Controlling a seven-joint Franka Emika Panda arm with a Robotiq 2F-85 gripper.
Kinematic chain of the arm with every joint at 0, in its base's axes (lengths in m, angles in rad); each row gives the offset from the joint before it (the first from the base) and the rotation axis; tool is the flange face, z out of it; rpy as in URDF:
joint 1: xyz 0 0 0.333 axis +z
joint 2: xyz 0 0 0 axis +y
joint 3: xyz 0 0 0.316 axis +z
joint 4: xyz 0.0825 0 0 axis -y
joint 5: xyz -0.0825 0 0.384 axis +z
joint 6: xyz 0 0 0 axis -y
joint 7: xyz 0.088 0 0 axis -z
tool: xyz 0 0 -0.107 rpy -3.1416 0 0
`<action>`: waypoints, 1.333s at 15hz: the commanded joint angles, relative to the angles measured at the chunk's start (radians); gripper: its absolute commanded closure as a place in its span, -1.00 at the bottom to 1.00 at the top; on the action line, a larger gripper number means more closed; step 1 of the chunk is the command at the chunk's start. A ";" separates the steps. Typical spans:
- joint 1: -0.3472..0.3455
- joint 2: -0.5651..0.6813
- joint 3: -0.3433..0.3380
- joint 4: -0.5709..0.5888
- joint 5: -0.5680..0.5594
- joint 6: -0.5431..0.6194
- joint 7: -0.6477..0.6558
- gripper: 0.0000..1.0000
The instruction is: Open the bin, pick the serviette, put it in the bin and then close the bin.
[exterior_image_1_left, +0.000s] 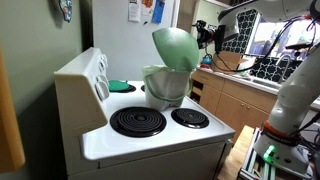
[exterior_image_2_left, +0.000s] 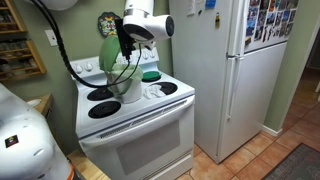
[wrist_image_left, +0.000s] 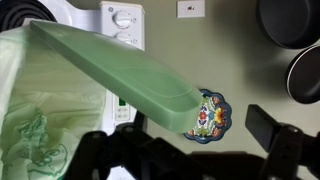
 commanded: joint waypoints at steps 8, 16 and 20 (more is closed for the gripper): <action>-0.007 -0.005 -0.011 0.024 -0.008 -0.160 0.072 -1.00; -0.007 0.000 -0.013 0.034 0.010 -0.190 0.095 -1.00; -0.005 0.004 -0.016 0.034 0.050 -0.193 0.106 -1.00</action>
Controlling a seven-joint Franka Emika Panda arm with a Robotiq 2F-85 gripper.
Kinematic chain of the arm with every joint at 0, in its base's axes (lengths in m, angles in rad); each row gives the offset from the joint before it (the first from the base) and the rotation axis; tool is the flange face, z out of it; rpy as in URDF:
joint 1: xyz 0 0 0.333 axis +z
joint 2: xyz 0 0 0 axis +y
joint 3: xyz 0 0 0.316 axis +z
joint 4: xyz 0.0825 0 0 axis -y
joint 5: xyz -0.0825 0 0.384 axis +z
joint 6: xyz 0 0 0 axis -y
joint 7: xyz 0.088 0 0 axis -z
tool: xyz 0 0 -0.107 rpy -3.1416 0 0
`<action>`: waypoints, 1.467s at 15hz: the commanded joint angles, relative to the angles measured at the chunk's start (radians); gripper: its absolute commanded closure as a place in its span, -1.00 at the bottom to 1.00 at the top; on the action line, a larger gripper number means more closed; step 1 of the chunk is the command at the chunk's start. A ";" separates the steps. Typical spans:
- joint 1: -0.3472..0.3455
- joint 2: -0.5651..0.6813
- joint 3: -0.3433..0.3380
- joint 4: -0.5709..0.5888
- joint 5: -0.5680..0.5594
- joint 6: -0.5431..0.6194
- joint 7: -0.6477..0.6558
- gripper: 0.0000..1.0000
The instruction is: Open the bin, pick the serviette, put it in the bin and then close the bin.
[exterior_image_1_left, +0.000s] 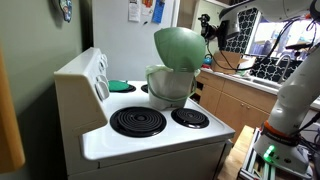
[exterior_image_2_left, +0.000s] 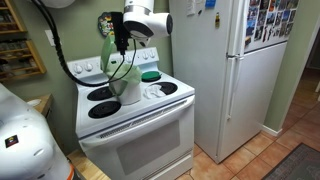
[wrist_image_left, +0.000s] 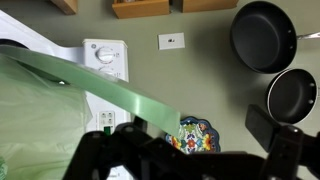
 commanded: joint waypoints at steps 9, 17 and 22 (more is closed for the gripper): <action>-0.014 0.000 -0.004 0.008 0.035 -0.013 0.034 -1.00; -0.020 -0.002 0.008 0.003 -0.017 0.083 0.022 -1.00; -0.015 -0.004 0.008 0.004 -0.039 0.094 0.026 -1.00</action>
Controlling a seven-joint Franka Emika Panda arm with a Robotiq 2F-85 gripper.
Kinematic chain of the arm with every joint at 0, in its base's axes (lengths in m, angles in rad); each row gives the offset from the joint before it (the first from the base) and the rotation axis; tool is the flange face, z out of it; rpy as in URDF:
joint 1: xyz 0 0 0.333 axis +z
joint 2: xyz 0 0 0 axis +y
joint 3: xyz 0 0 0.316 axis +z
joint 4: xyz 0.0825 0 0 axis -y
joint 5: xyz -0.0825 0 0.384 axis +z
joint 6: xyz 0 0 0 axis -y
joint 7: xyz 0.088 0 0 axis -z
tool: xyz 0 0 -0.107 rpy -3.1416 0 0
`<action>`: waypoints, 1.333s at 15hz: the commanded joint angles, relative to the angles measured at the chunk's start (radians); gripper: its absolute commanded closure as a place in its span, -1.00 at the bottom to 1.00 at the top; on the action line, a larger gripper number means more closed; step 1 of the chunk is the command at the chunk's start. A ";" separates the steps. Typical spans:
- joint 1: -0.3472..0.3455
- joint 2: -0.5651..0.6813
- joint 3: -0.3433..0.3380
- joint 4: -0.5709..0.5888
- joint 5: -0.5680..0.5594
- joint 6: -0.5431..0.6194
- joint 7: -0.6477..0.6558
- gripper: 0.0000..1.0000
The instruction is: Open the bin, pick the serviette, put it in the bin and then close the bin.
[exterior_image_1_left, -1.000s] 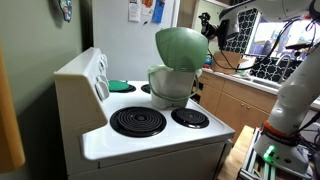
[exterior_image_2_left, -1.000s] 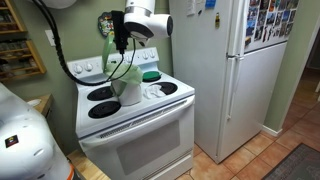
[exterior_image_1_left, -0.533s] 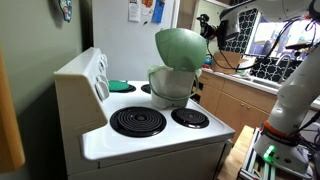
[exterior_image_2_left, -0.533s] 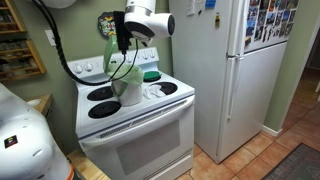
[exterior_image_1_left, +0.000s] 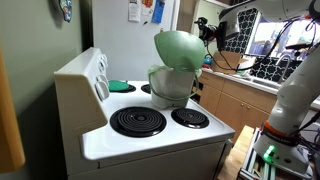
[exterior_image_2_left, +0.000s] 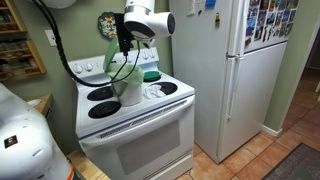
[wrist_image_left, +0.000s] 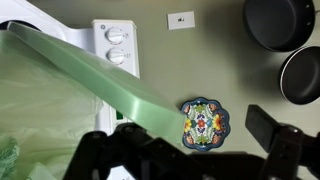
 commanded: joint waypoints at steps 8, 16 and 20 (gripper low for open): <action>0.002 0.004 -0.010 0.021 0.011 -0.191 0.061 -1.00; -0.008 0.009 0.007 0.037 -0.016 -0.118 0.040 -1.00; -0.019 -0.001 0.024 0.041 -0.079 0.069 0.032 -1.00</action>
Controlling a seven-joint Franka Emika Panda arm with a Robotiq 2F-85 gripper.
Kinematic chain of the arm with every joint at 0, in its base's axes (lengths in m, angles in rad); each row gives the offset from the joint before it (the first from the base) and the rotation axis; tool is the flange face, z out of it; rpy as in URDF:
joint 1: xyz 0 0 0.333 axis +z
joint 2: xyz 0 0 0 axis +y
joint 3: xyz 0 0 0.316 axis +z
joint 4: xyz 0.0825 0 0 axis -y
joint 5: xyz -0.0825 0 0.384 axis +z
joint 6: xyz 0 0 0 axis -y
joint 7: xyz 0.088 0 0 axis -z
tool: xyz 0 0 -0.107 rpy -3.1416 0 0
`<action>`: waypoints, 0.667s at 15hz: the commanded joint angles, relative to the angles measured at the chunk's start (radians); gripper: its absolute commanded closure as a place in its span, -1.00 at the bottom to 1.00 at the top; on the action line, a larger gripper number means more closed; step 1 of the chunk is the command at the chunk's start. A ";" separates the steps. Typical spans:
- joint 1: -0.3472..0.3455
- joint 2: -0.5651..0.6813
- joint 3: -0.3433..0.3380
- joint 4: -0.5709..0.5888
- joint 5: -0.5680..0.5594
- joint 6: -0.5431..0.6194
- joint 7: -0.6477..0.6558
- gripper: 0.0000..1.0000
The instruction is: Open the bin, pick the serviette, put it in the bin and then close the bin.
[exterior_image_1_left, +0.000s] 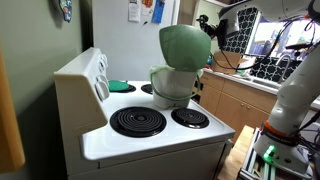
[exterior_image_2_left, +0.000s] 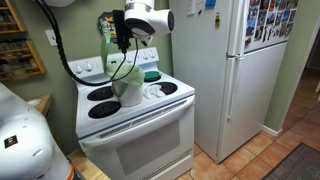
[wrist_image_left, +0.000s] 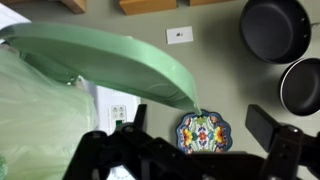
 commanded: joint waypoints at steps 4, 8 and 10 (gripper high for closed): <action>-0.017 -0.003 0.023 0.012 -0.124 0.356 -0.011 -1.00; 0.005 0.003 0.005 0.016 -0.087 0.297 -0.004 -1.00; 0.006 0.003 0.005 0.017 -0.087 0.296 -0.004 -1.00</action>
